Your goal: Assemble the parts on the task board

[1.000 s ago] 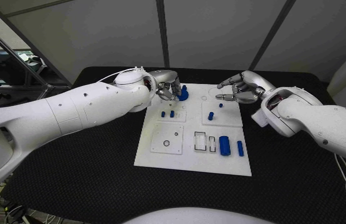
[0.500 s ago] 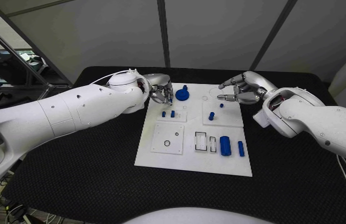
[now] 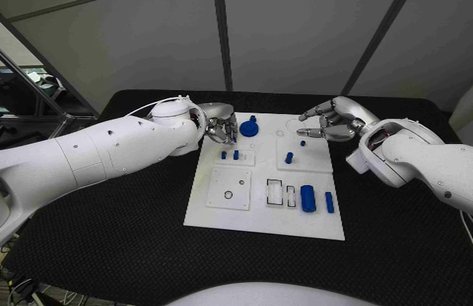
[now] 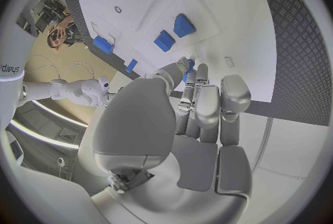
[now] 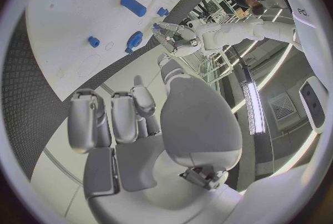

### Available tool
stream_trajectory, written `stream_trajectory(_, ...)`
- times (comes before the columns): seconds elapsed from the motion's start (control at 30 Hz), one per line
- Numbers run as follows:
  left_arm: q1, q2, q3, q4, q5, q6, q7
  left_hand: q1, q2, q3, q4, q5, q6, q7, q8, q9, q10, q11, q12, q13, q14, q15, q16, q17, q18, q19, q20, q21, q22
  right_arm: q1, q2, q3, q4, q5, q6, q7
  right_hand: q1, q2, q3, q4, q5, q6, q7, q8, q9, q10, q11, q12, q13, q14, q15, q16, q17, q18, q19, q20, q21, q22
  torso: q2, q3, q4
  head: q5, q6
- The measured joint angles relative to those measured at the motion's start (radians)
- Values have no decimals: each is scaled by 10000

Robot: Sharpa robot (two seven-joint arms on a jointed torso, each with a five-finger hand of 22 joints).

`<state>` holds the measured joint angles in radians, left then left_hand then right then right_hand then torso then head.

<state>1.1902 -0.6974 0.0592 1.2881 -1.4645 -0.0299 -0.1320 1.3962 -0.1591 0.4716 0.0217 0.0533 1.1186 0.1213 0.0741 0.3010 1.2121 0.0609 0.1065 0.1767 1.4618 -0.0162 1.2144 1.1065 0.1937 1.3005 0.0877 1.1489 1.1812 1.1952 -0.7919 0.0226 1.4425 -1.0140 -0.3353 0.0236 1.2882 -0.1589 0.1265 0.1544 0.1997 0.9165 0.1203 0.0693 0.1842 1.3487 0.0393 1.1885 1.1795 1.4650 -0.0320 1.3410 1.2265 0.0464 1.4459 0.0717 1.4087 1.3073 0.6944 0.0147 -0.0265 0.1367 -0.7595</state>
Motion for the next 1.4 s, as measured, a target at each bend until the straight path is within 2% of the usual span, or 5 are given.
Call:
stream_trajectory(0.7, 1, 71, 7, -105, 20, 213, -144, -54, -54, -38, -15, 2, -2, 0, -46, -59, 0, 0, 0, -62, 0, 0, 0, -73, 1, 0, 0, 0, -47, 0, 3, 0, -8, 0, 12, -1, 0, 0, 0, 0, 0, 0, 0, 0, -1, 0, 0, 0, -1, 0, 0, 0, -1, 0, 0, 0, 0, 0, -4, -3, 1, -21, -17)
stream_trajectory(0.93, -20, 140, 0, -190, 21, 221, -166, -145, -145, -55, 2, 3, -1188, 32, -124, -525, 55, -55, -67, -197, 17, -17, 0, -159, 1, -1, 0, 0, -6, 0, 4, 0, -9, 0, 13, -1, 0, 0, 0, 0, 0, 0, 0, 0, -1, 0, 0, 0, -1, 0, 0, 0, -2, 0, 0, 0, 0, 0, -5, -1, 6, -23, -12)
stream_trajectory(1.27, -31, 141, -1, -242, 24, 226, -239, -185, -185, -55, 2, 3, -1342, 30, -124, -670, 54, -55, -67, -248, 35, -35, 0, -211, 1, -1, 0, 0, -7, 0, -17, 0, -9, -1, 14, -5, 0, 0, 0, -1, 0, 83, -24, 0, 25, 0, 0, 0, -10, 0, 0, 0, -10, 0, 0, 0, 0, 0, -6, 3, 5, -36, -9)
stream_trajectory(1.4, -33, 124, -1, -236, 24, 221, -264, -181, -189, -55, 2, 3, -1561, 23, -124, -775, 54, -55, -67, -288, 35, -35, 0, -251, 1, -1, 0, 0, -8, 0, -37, 0, -14, -1, 14, -9, 0, 0, 0, 0, 0, 83, -24, 0, 24, 0, 0, 0, -62, 0, 0, 0, -50, 0, 0, 0, -59, 0, -8, 0, 6, -43, -11)
